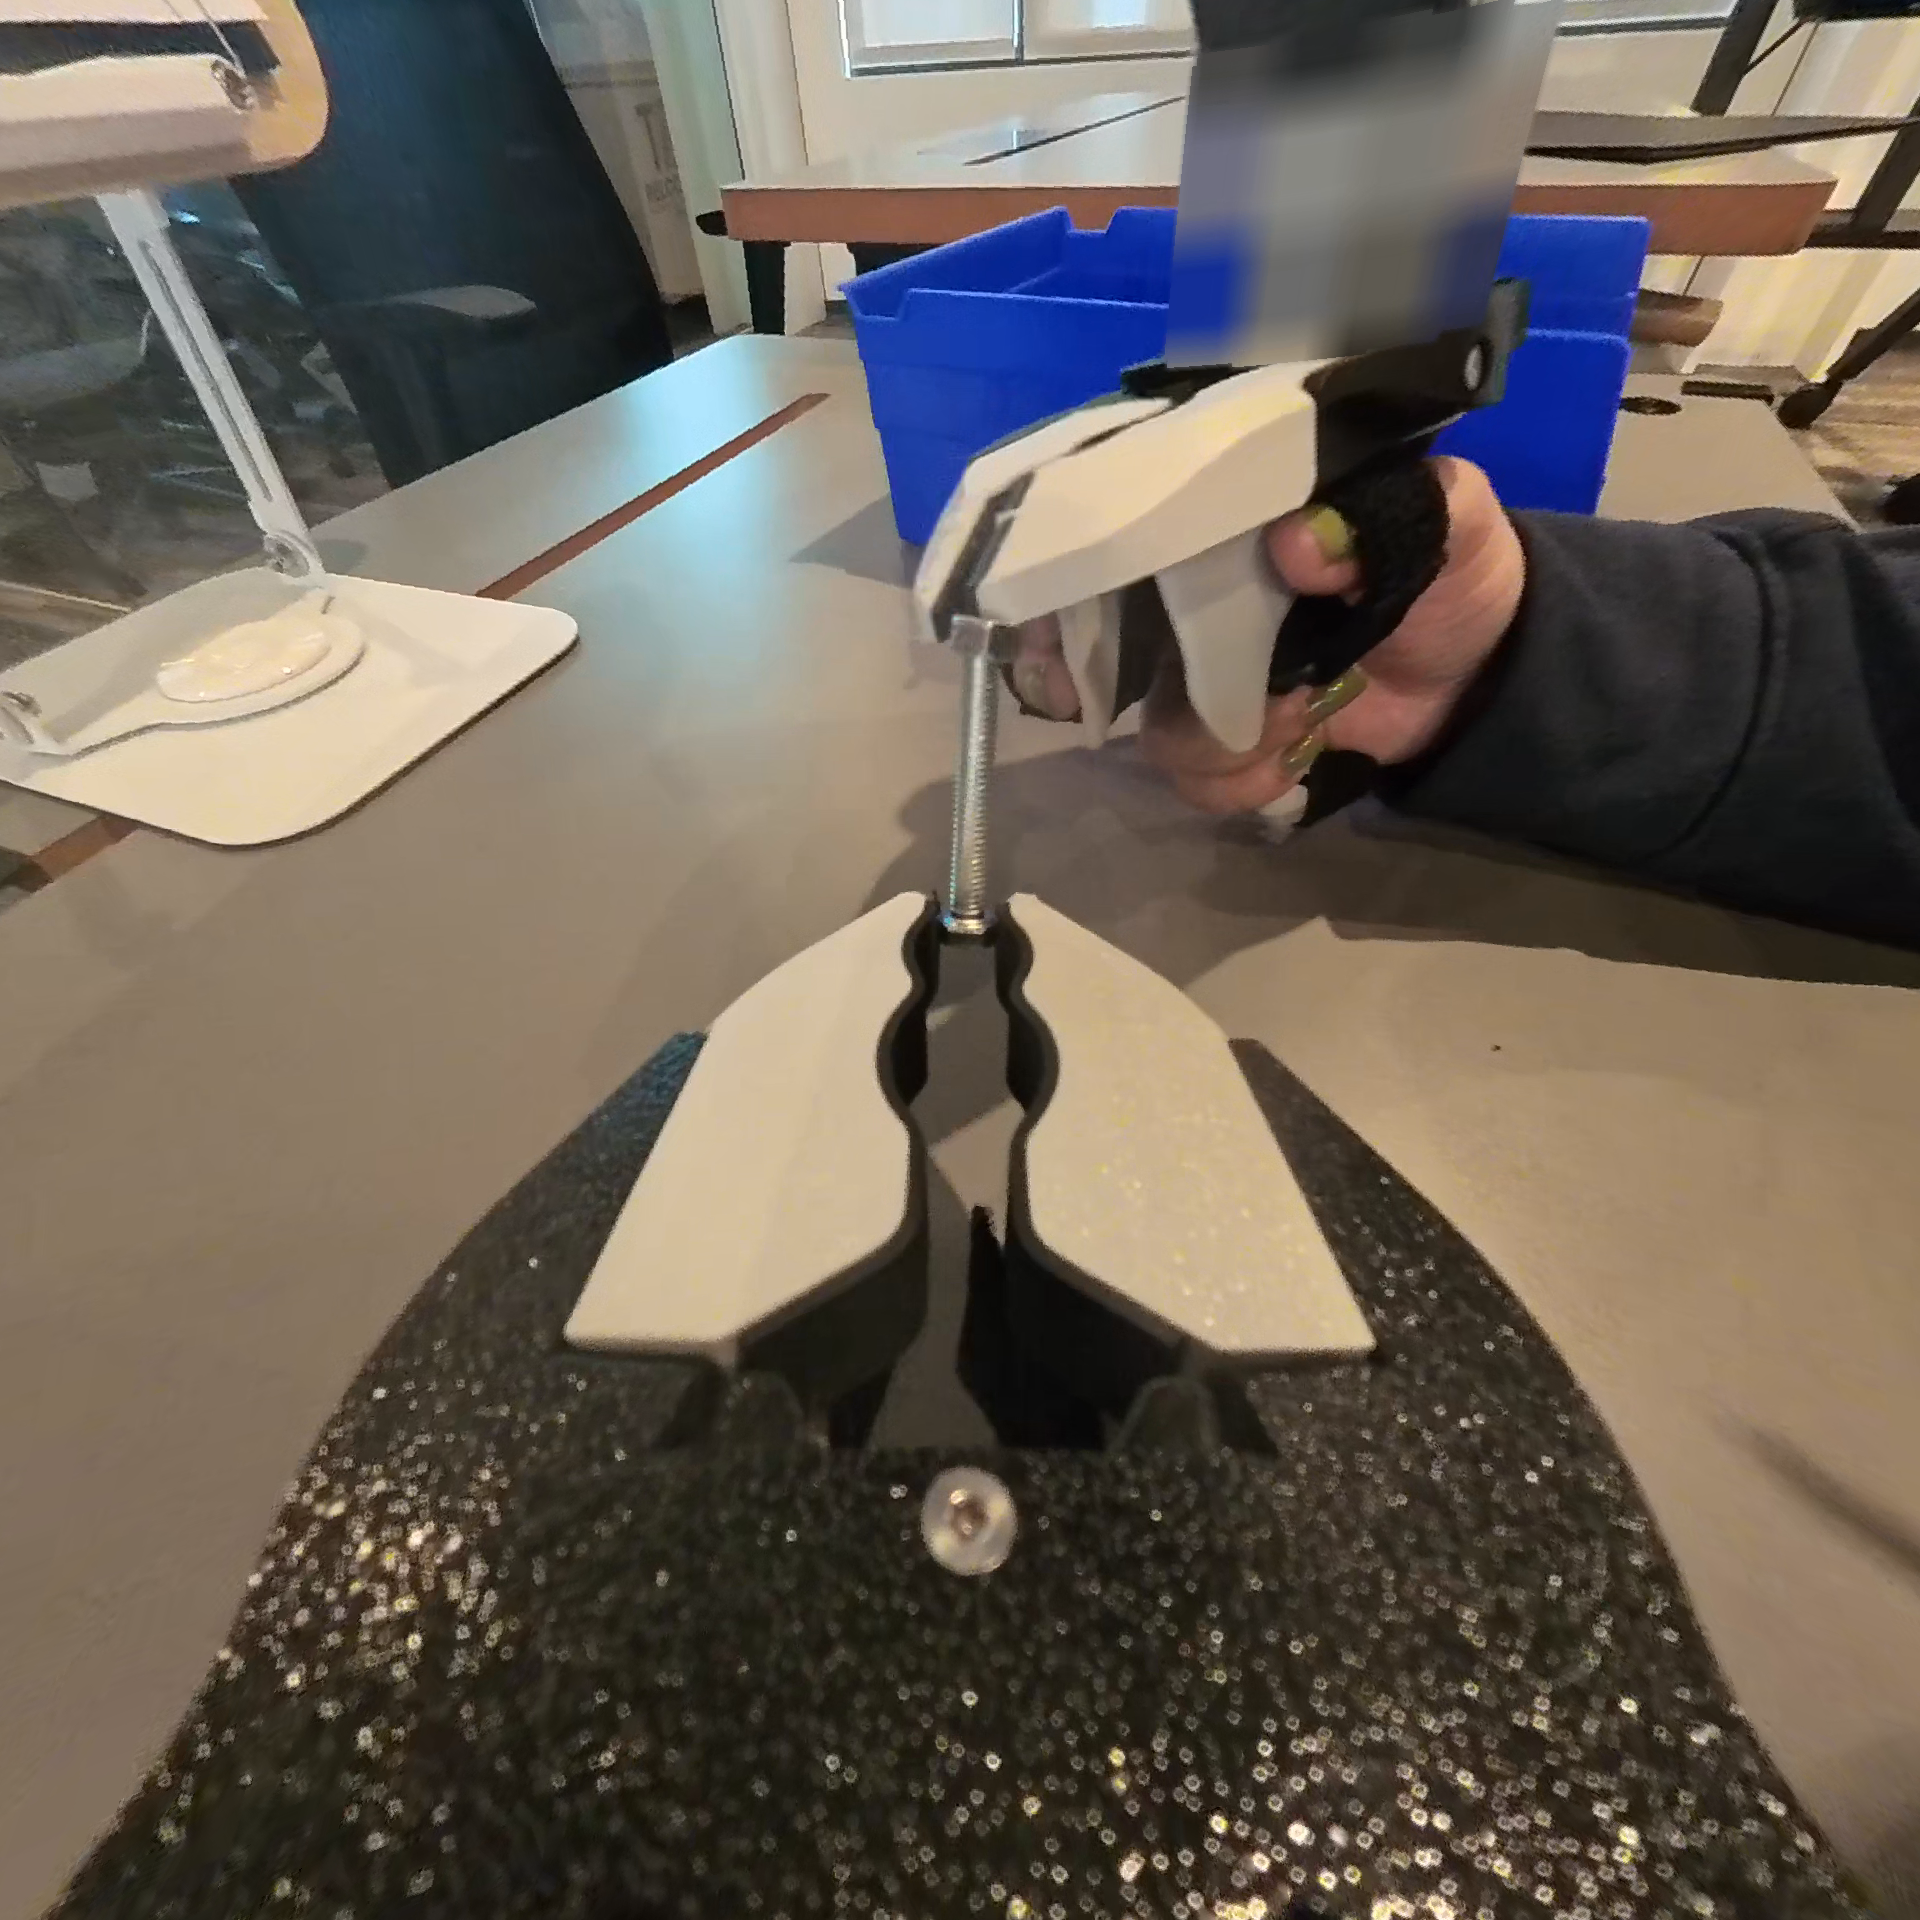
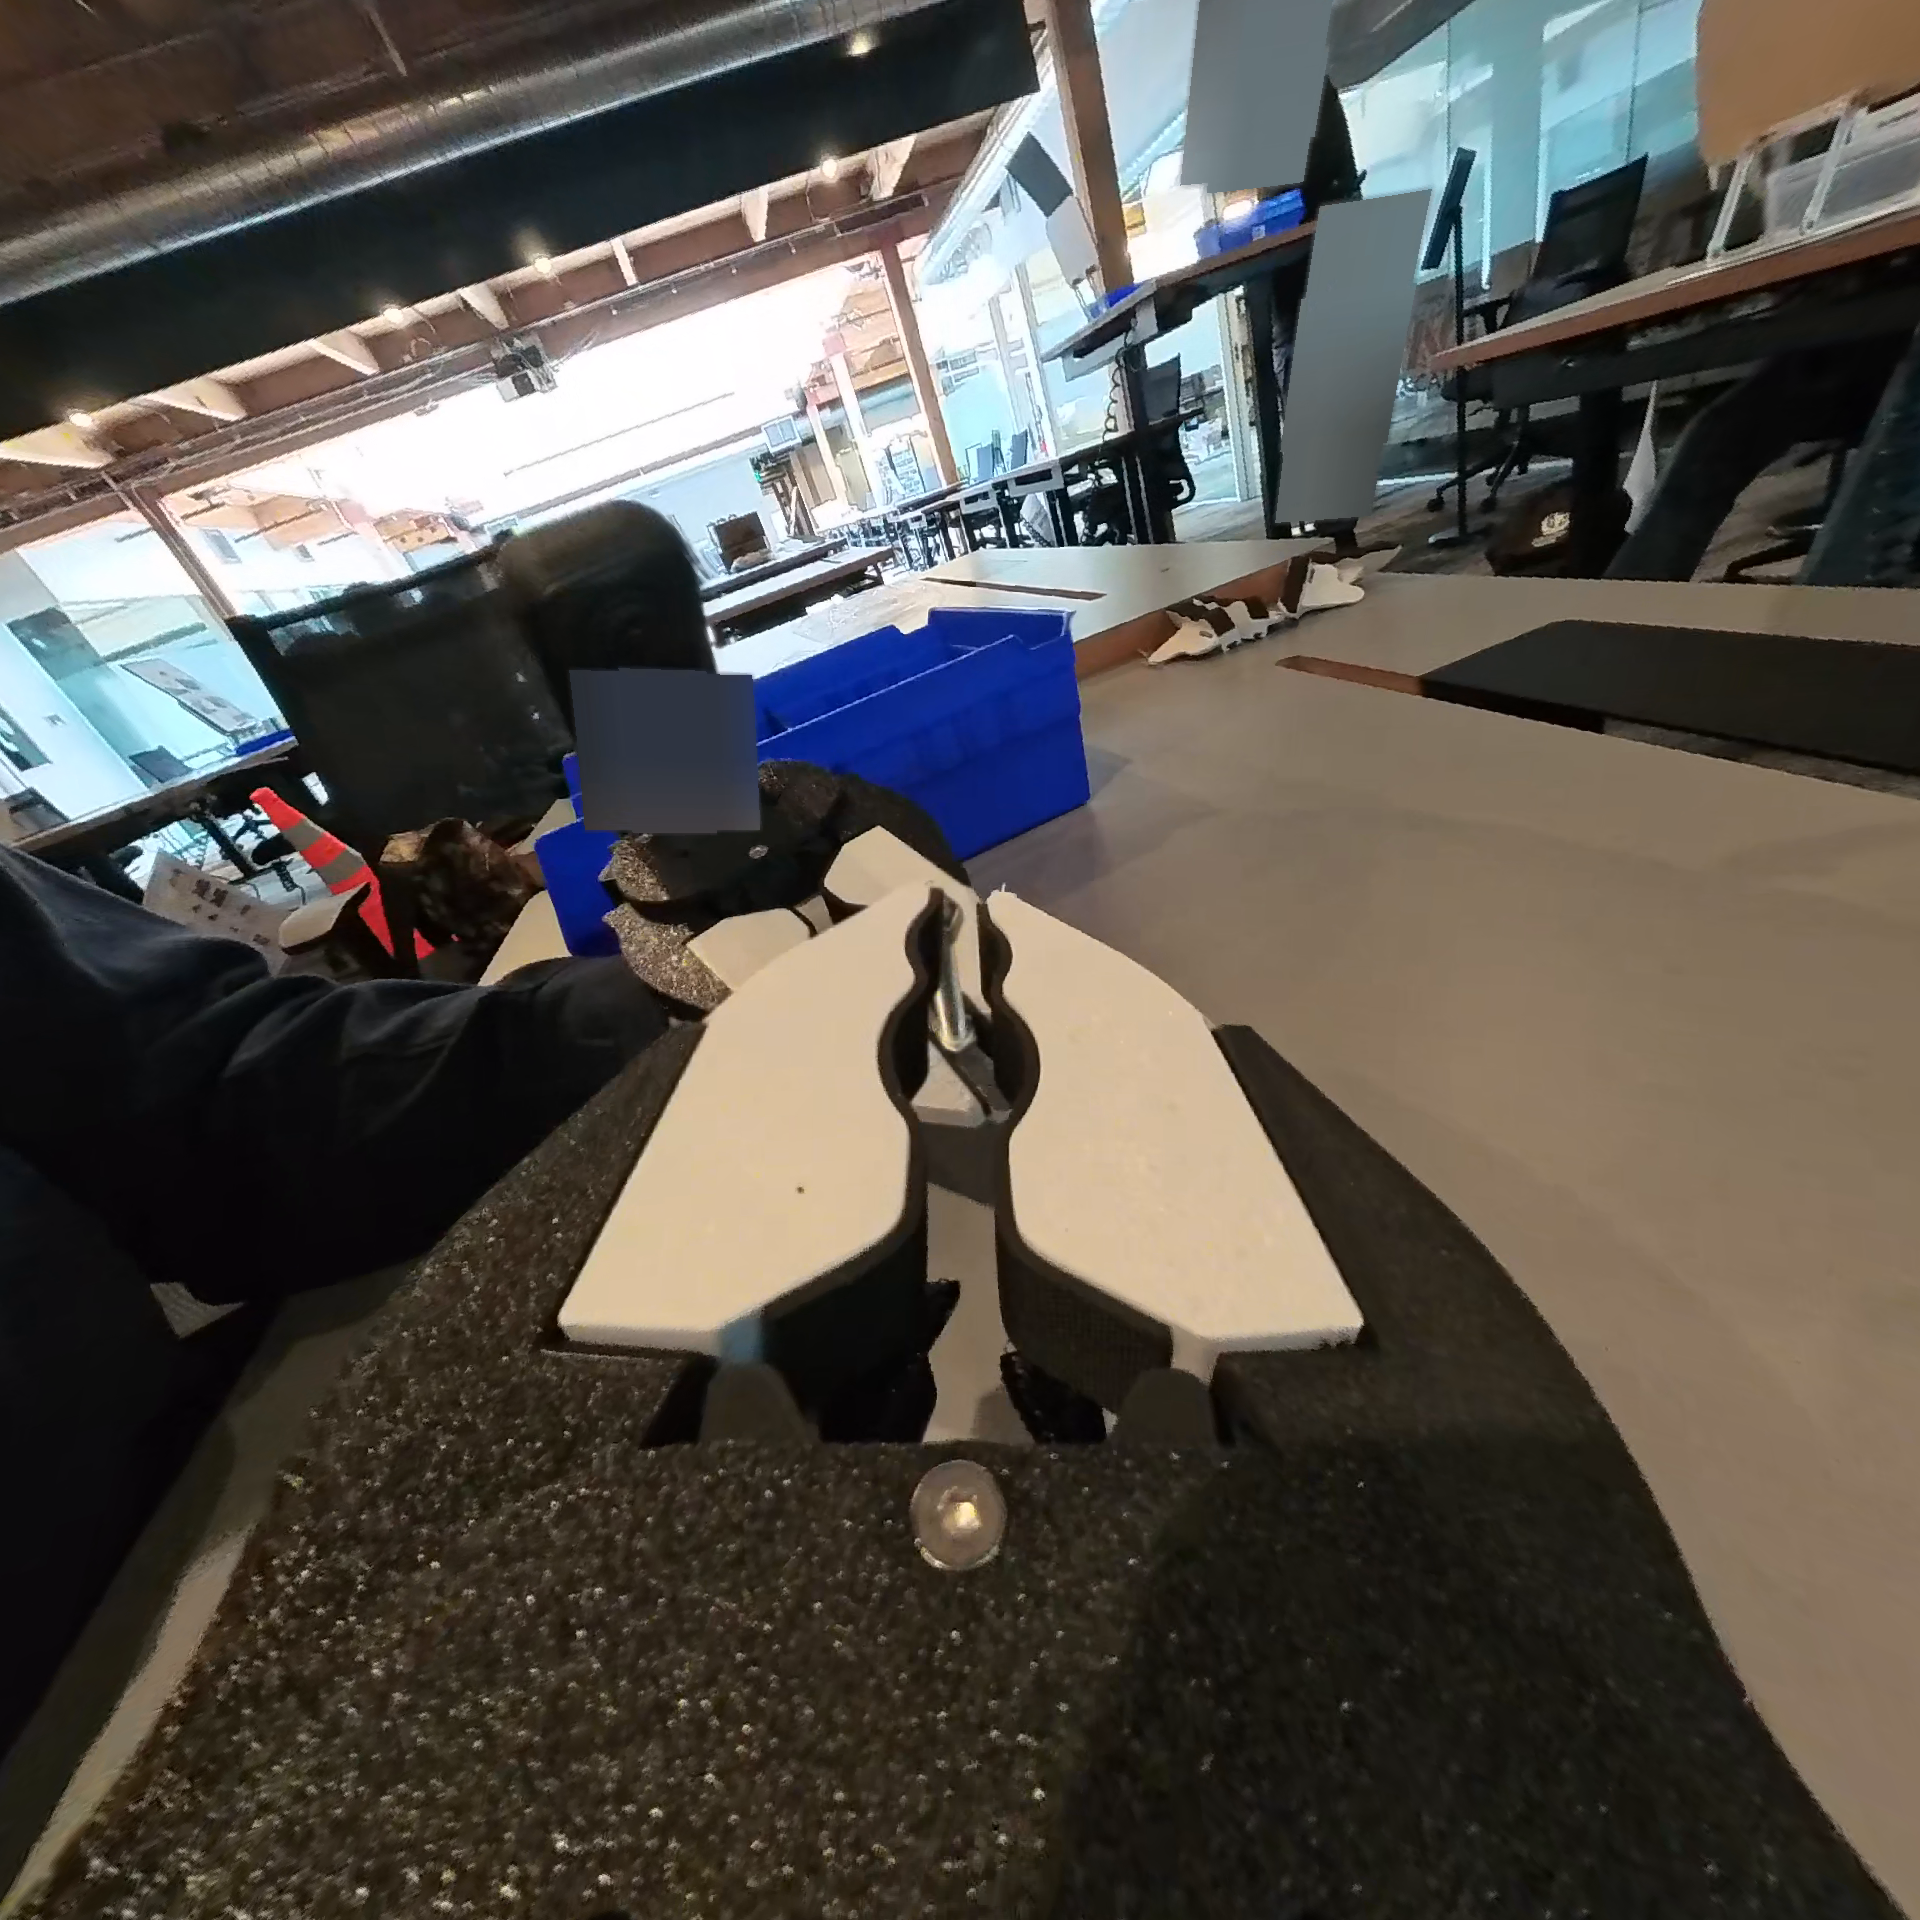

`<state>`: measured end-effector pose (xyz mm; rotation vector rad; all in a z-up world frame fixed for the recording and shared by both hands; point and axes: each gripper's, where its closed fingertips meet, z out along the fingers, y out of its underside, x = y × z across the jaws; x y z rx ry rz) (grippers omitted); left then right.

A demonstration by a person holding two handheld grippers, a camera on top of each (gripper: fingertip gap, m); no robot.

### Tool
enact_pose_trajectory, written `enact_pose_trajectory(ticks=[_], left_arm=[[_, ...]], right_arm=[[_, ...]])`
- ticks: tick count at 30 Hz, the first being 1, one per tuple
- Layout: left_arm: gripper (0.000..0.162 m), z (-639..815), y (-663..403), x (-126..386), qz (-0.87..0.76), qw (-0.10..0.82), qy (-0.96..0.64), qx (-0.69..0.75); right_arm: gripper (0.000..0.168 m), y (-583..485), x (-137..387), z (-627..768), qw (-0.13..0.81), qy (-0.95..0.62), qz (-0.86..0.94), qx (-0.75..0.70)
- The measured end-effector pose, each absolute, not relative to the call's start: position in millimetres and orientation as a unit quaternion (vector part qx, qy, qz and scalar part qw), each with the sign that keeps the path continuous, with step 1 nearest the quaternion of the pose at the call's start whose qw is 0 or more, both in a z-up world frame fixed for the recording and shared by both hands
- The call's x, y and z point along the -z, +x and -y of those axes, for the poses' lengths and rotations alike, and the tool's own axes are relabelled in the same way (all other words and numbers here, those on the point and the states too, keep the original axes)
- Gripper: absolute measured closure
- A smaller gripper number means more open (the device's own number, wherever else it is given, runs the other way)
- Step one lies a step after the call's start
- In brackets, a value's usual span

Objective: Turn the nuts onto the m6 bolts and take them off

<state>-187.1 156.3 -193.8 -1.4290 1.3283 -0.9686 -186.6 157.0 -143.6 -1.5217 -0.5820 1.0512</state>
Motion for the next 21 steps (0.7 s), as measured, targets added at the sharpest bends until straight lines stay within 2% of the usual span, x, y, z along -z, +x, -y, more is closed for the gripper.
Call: enact_pose_trajectory(ticks=[10, 21], left_arm=[[0.152, -154, -187, 195, -0.546, 0.458, -0.579, 0.396], [0.152, -153, -186, 195, -0.543, 0.457, -0.579, 0.401]], right_arm=[[0.154, -189, 140, -151, 0.591, -0.627, 0.284, -0.42], [0.153, -189, 144, -147, 0.593, -0.62, 0.314, -0.406]])
